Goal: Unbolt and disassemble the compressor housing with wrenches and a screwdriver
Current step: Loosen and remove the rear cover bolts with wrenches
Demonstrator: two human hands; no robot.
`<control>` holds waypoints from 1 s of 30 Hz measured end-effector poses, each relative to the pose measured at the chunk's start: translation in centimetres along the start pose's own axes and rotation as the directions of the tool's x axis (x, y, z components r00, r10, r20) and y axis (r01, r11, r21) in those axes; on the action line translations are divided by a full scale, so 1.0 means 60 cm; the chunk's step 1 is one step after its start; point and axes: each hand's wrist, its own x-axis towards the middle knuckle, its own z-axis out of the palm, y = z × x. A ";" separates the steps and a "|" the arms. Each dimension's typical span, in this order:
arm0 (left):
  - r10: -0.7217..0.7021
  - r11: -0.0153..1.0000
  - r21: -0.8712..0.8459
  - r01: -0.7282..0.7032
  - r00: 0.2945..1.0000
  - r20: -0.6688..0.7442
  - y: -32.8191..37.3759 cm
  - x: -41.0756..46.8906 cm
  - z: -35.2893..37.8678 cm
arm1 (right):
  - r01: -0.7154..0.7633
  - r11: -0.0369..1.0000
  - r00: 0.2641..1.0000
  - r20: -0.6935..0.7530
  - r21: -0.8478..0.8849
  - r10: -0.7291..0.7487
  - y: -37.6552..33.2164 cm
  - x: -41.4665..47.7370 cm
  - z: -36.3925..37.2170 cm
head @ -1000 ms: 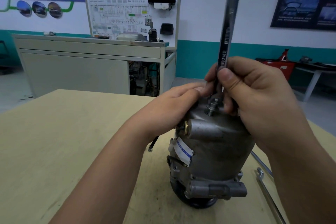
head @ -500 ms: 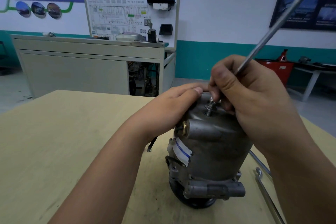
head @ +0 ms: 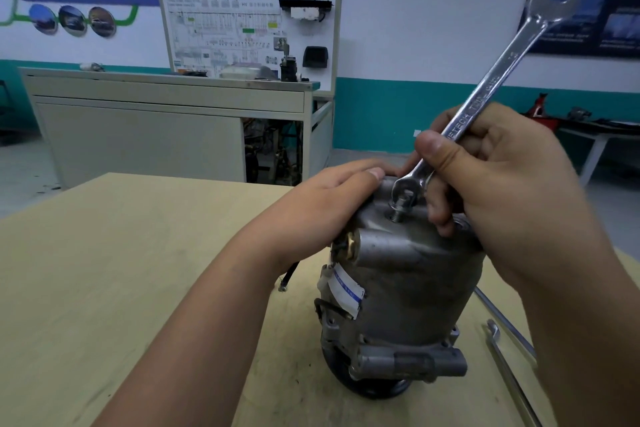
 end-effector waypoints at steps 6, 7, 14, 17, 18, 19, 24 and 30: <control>0.019 1.000 0.025 -0.018 1.000 -0.021 0.005 -0.002 0.000 | 0.025 0.998 0.999 0.031 0.056 -0.026 -0.003 0.000 0.002; 0.020 0.999 0.031 -0.019 1.000 -0.021 0.005 -0.002 0.000 | 0.015 0.998 0.999 0.040 0.057 -0.017 -0.002 0.001 0.001; 0.008 0.999 0.037 -0.008 1.000 0.002 0.003 0.001 0.002 | -0.065 0.996 0.991 0.123 0.065 0.056 -0.004 0.003 -0.003; 0.008 0.999 0.035 -0.007 1.000 -0.003 0.002 0.000 0.001 | -0.098 0.994 0.986 0.142 0.041 0.091 -0.004 0.004 -0.006; 0.002 0.999 0.034 -0.002 1.000 -0.014 0.002 0.000 0.000 | -0.104 0.994 0.985 0.144 0.041 0.097 -0.004 0.004 -0.008; -0.001 0.999 0.034 0.001 1.000 -0.020 0.002 0.001 0.000 | -0.102 0.994 0.985 0.144 0.034 0.097 -0.004 0.003 -0.008; 0.002 1.000 0.028 -0.002 1.000 -0.008 0.002 0.002 0.001 | -0.107 0.987 0.984 0.152 0.121 0.088 -0.005 -0.002 -0.003; 0.016 1.000 0.016 -0.016 1.000 -0.013 -0.001 0.002 0.001 | -0.036 0.961 0.998 0.054 0.275 0.022 -0.007 0.003 -0.009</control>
